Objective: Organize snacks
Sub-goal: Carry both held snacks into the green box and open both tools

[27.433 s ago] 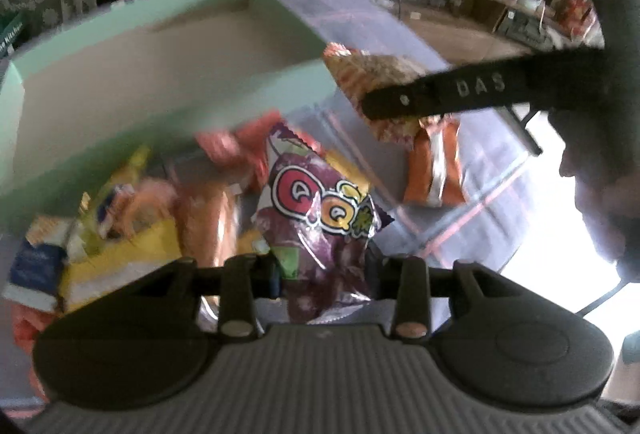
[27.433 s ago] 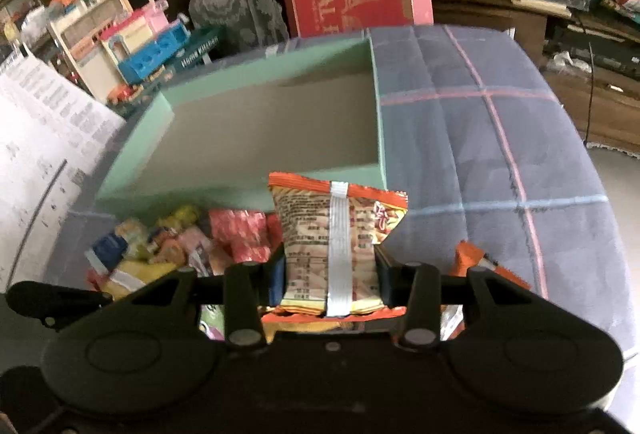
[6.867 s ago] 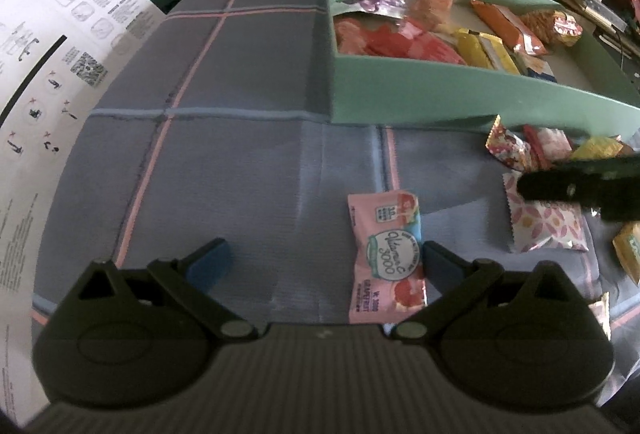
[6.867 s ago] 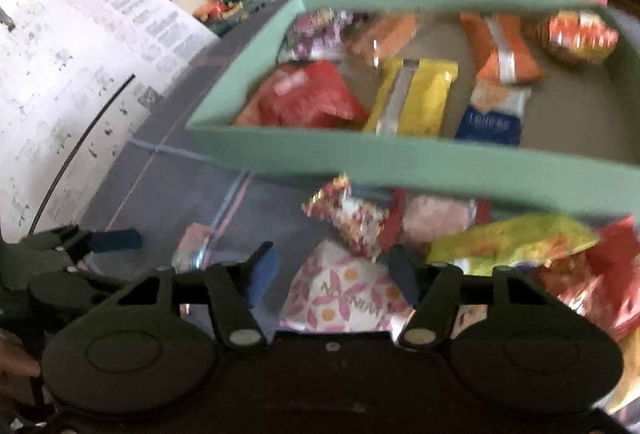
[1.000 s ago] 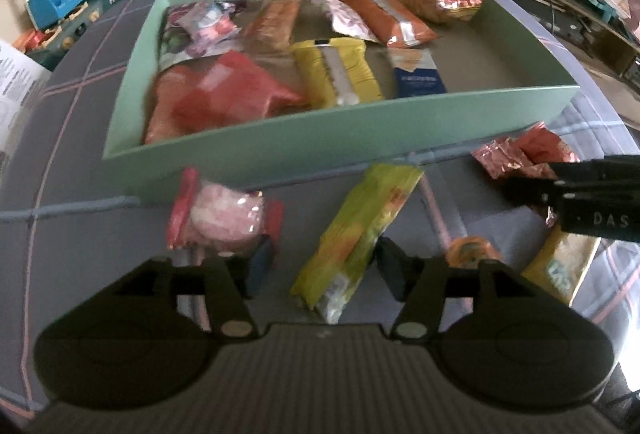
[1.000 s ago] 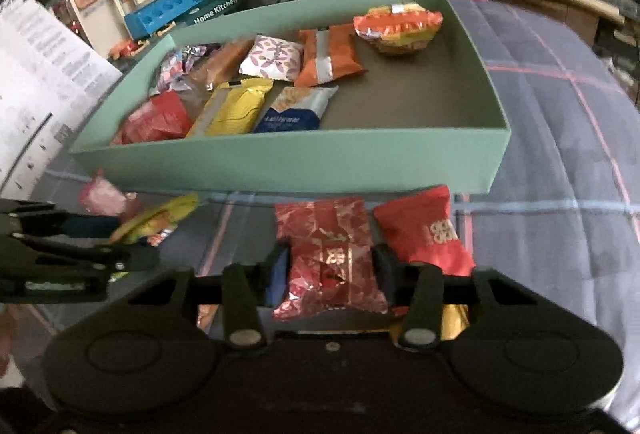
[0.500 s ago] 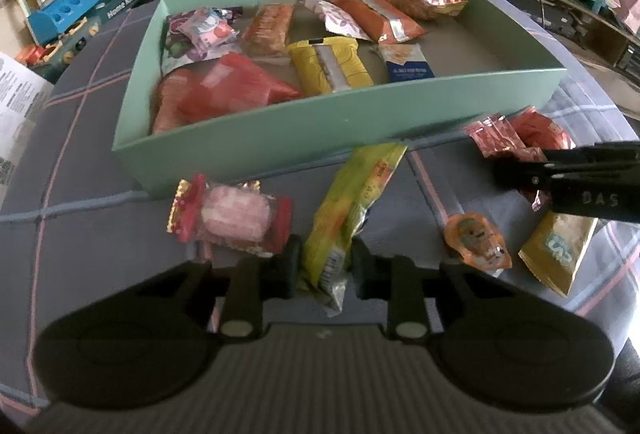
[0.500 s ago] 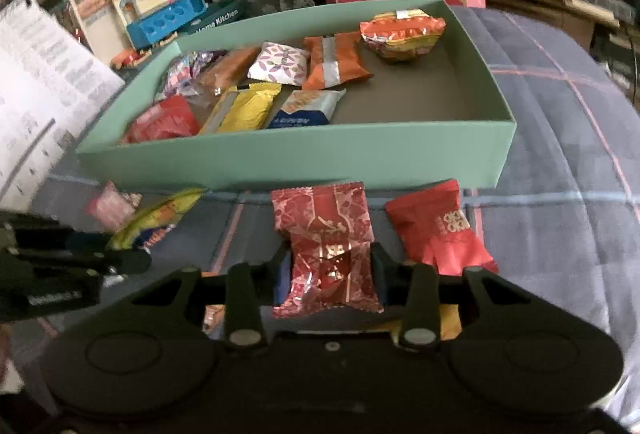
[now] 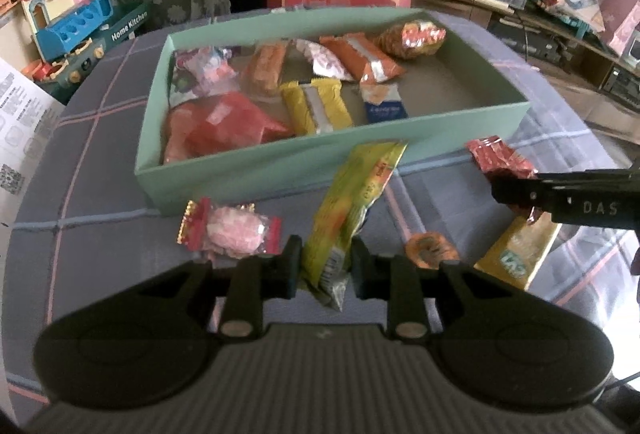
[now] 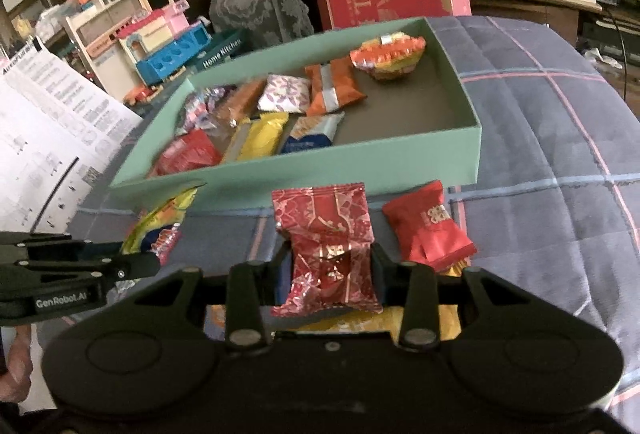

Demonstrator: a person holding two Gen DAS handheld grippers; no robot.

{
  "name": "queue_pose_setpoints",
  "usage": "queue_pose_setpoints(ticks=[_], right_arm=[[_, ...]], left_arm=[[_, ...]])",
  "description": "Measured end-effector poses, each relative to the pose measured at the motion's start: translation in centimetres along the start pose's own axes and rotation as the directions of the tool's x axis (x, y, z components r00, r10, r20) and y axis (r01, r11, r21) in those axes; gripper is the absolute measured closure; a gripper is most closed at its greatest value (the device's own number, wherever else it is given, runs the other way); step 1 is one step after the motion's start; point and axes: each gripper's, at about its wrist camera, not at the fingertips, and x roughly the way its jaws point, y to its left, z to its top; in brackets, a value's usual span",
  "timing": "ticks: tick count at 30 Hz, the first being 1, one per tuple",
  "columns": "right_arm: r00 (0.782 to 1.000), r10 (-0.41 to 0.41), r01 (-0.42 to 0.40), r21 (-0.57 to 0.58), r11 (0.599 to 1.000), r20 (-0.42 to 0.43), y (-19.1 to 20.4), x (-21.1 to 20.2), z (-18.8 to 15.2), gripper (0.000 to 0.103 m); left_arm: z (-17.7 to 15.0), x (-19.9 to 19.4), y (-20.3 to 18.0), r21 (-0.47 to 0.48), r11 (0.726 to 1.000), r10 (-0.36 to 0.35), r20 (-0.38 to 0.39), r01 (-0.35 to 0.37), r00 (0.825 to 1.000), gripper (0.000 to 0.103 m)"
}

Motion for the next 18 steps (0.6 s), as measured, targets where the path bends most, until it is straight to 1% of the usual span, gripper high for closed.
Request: queue_pose_setpoints(ticks=[5,9,13,18], right_arm=[[0.999,0.023,-0.024,0.018,1.000,0.042,-0.1,-1.3,1.1,0.065],[0.996,0.019,-0.023,0.048,0.999,0.086,-1.0,-2.0,3.1,0.065],[0.993,-0.004,-0.006,0.084,0.996,0.121,-2.4,-1.8,5.8,0.065],[0.991,-0.034,0.018,0.126,0.992,0.128,-4.4,-0.2,9.0,0.065]], left_arm=[[1.7,-1.8,0.2,-0.033,0.999,-0.028,0.041,0.029,0.999,0.079],[4.8,-2.0,-0.1,-0.040,0.998,-0.035,0.080,0.039,0.996,0.079],[8.7,-0.5,-1.4,-0.038,0.998,-0.045,0.104,0.049,0.994,0.079],[13.0,3.2,-4.0,-0.069,0.993,-0.090,0.086,0.096,0.992,0.079]])
